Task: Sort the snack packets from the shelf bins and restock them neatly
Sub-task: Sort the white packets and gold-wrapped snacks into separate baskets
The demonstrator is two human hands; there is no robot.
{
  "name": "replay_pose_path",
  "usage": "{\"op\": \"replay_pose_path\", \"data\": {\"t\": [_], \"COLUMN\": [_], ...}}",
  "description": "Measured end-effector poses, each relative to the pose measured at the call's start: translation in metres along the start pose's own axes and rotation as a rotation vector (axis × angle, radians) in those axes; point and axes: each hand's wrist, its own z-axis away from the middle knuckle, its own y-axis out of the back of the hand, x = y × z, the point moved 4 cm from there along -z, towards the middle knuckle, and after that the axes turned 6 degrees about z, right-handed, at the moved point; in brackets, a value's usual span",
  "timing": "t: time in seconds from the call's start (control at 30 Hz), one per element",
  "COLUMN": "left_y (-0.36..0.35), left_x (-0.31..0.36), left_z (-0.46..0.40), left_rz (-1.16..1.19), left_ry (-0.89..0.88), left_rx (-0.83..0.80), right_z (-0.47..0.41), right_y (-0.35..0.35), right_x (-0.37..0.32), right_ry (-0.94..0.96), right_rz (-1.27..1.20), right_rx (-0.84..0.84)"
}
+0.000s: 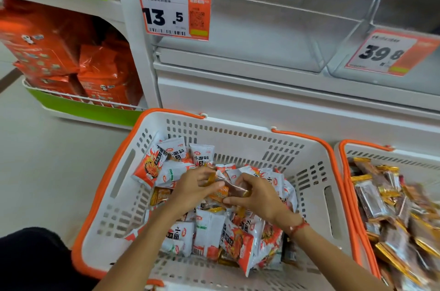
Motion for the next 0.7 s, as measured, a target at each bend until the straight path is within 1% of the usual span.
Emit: {"op": "replay_pose_path", "data": {"t": [0.07,0.13,0.23,0.27,0.33,0.4,0.47,0.5,0.53,0.57,0.63,0.67,0.7], "left_y": [0.006,0.021,0.049,0.057,0.063,0.064,0.059,0.055,0.051,0.047,0.044,0.046,0.048], "left_x": [-0.010,-0.013,-0.005,-0.002,-0.003,-0.015,-0.025,-0.030,-0.033,-0.035,-0.035,-0.033,-0.031], "left_z": [0.003,0.002,-0.005,-0.006,-0.006,-0.008,-0.010,-0.011,-0.012,-0.011,-0.010,-0.009,-0.009], "left_rz": [-0.080,-0.177,-0.275,-0.272,-0.205,-0.078,0.136,0.227,0.276,0.281,0.223,0.199,0.195], "left_ry": [-0.019,-0.052,-0.070,-0.062,-0.001,0.098,0.193,0.229,0.266,0.297,0.310,0.315,0.313], "left_rx": [0.004,0.065,0.296,0.396,0.548,0.593,0.530,0.482,0.440,0.407,0.363,0.358,0.369], "right_z": [0.004,0.009,0.009,0.003,-0.005,-0.031,-0.057,-0.067,-0.071,-0.072,-0.071,-0.070,-0.068], "right_y": [-0.006,-0.005,-0.010,-0.015,-0.011,-0.004,-0.003,-0.012,-0.024,-0.039,-0.068,-0.074,-0.074], "right_x": [0.008,0.011,0.019,0.019,0.006,-0.023,-0.040,-0.036,-0.030,-0.025,-0.010,-0.005,-0.004], "right_ry": [0.005,0.043,0.007,-0.008,-0.057,0.111,0.115,0.079,0.053,0.083,0.066,0.087,0.114], "right_rz": [0.105,0.299,0.497,0.557,0.628,0.733,0.757,0.701,0.656,0.662,0.682,0.709,0.702], "right_rx": [-0.162,-0.377,-0.660,-0.744,-0.849,-0.834,-0.628,-0.493,-0.393,-0.361,-0.445,-0.429,-0.371]}}
